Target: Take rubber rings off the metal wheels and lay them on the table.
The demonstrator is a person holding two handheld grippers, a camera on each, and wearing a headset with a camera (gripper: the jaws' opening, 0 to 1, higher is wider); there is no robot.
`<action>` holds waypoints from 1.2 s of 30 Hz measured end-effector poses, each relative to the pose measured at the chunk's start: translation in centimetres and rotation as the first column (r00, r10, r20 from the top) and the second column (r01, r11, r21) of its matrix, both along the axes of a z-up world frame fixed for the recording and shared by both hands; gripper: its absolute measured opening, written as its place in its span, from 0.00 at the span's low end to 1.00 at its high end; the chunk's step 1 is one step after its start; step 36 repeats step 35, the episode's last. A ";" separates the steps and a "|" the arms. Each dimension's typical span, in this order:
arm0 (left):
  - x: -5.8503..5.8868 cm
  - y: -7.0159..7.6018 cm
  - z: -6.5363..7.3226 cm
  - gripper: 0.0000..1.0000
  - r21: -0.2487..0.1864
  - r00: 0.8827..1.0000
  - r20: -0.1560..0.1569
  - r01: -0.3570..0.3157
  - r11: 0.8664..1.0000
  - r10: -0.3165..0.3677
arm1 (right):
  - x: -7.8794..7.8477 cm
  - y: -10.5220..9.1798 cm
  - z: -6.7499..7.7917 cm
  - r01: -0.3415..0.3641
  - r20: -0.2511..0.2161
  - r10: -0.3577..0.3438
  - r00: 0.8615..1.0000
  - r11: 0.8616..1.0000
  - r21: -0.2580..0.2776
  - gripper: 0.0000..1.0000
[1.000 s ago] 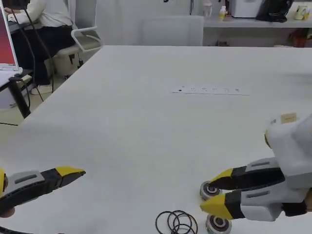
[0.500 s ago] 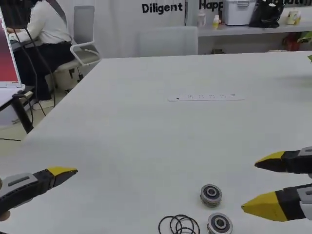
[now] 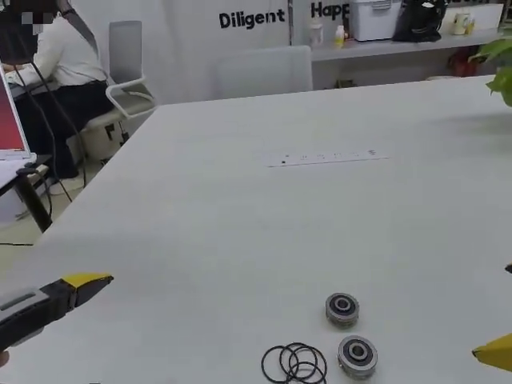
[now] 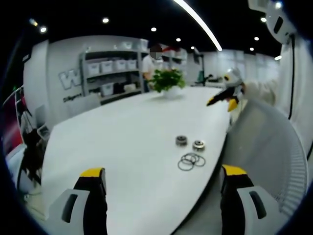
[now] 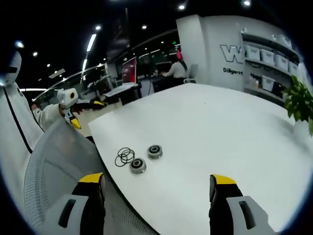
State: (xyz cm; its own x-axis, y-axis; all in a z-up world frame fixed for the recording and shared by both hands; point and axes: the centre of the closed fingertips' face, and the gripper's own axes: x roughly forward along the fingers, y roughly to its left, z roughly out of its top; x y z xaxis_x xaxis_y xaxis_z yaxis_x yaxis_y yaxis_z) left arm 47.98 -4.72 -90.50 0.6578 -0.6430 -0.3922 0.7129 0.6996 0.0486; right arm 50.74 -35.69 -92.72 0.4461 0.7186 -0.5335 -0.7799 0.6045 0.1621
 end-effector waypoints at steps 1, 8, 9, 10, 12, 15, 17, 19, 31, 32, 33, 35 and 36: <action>0.0 -0.1 0.0 0.99 -0.005 1.000 0.001 -0.002 1.000 0.002 | -0.1 -0.3 -0.2 0.013 -0.004 -0.013 1.000 1.000 0.003 0.89; -0.3 -0.7 -0.4 1.00 -0.027 1.000 -0.015 -0.017 0.999 0.016 | -1.4 -1.9 -2.2 0.071 -0.042 -0.072 0.997 0.997 -0.037 0.97; -0.3 -0.7 -0.5 1.00 -0.028 0.999 -0.024 -0.022 0.999 0.021 | -1.5 -2.1 -2.4 0.083 -0.045 -0.085 0.995 0.996 -0.040 0.98; -0.3 -0.6 -0.6 0.99 -0.029 0.999 -0.027 -0.028 0.999 0.027 | -1.6 -2.2 -2.5 0.090 -0.049 -0.092 0.995 0.995 -0.042 0.99; -0.2 -0.6 -0.6 1.00 -0.041 0.999 -0.026 -0.038 0.998 0.037 | -1.9 -2.5 -2.8 0.102 -0.056 -0.104 0.993 0.994 -0.045 0.99; -0.2 -0.5 -0.7 1.00 -0.045 0.999 -0.030 -0.045 0.998 0.043 | -1.6 -2.9 -2.4 0.143 -0.050 -0.144 0.988 0.989 -0.028 0.99; -0.1 -0.5 -0.8 1.00 -0.050 0.998 -0.034 -0.048 0.998 0.046 | -1.5 -3.2 -2.4 0.159 -0.049 -0.161 0.986 0.987 -0.035 0.99; -0.1 -0.6 -0.9 1.00 -0.059 0.998 -0.046 -0.053 0.997 0.051 | -1.5 -3.3 -2.4 0.174 -0.048 -0.176 0.983 0.984 -0.035 0.99; -0.5 -2.1 -0.4 0.98 -0.077 0.999 -0.040 -0.031 0.997 0.028 | -1.7 -3.6 -2.5 0.202 -0.064 -0.205 0.977 0.978 -0.054 0.90; -0.5 -2.1 -0.4 0.98 -0.078 0.999 -0.039 -0.032 0.996 0.029 | -1.7 -3.6 -2.5 0.203 -0.064 -0.207 0.976 0.978 -0.055 0.89; -0.5 -2.2 -0.3 0.99 -0.083 0.999 -0.040 -0.032 0.996 0.029 | -1.7 -3.6 -2.5 0.205 -0.064 -0.208 0.976 0.977 -0.057 0.88; -0.6 -2.3 -0.4 0.97 -0.082 0.999 -0.047 -0.029 0.996 0.025 | -1.8 -3.7 -2.5 0.207 -0.066 -0.211 0.975 0.977 -0.059 0.87; -0.6 -2.3 -0.4 0.97 -0.082 0.999 -0.047 -0.029 0.996 0.025 | -1.8 -3.7 -2.5 0.207 -0.066 -0.211 0.975 0.977 -0.059 0.87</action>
